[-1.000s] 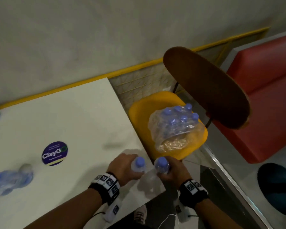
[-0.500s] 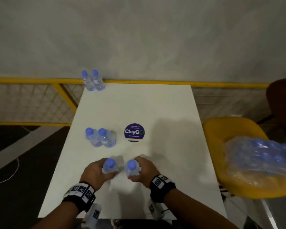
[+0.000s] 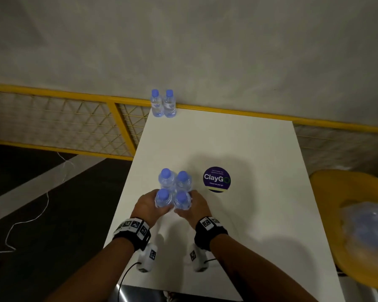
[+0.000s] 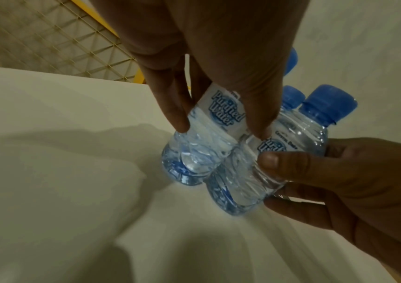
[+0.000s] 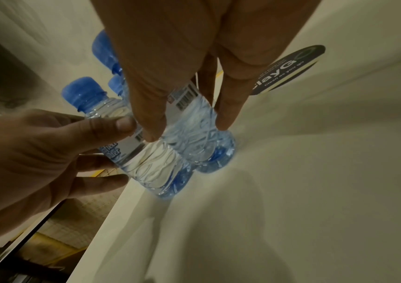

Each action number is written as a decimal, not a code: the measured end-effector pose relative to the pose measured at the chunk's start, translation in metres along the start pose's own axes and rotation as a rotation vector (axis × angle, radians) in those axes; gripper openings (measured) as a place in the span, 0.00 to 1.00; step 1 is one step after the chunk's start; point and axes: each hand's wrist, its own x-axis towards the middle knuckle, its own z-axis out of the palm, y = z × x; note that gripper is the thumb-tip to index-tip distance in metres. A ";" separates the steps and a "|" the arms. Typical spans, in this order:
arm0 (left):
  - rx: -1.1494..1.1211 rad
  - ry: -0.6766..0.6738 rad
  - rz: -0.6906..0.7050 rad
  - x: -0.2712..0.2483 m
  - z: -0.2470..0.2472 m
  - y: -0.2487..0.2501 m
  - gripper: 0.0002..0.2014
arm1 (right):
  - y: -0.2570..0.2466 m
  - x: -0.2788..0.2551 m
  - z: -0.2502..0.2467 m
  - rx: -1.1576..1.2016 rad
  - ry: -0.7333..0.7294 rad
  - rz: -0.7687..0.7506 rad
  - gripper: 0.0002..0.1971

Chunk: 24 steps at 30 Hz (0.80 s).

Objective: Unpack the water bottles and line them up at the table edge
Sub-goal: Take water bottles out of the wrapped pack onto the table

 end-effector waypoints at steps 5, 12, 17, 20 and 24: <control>0.058 -0.028 0.031 0.007 -0.011 -0.001 0.16 | 0.007 0.011 0.012 -0.003 0.041 0.036 0.25; -0.032 -0.084 0.002 0.011 -0.015 0.002 0.17 | 0.010 0.018 0.015 -0.057 0.062 0.073 0.32; -0.048 -0.061 0.008 0.008 -0.013 0.009 0.15 | 0.021 0.027 0.019 -0.114 0.022 0.051 0.34; 0.081 -0.047 -0.105 0.007 -0.011 0.001 0.25 | 0.026 0.027 0.011 -0.155 0.005 0.013 0.41; 0.473 -0.259 -0.198 0.000 0.011 -0.041 0.42 | 0.037 -0.004 -0.027 -0.082 -0.060 0.038 0.49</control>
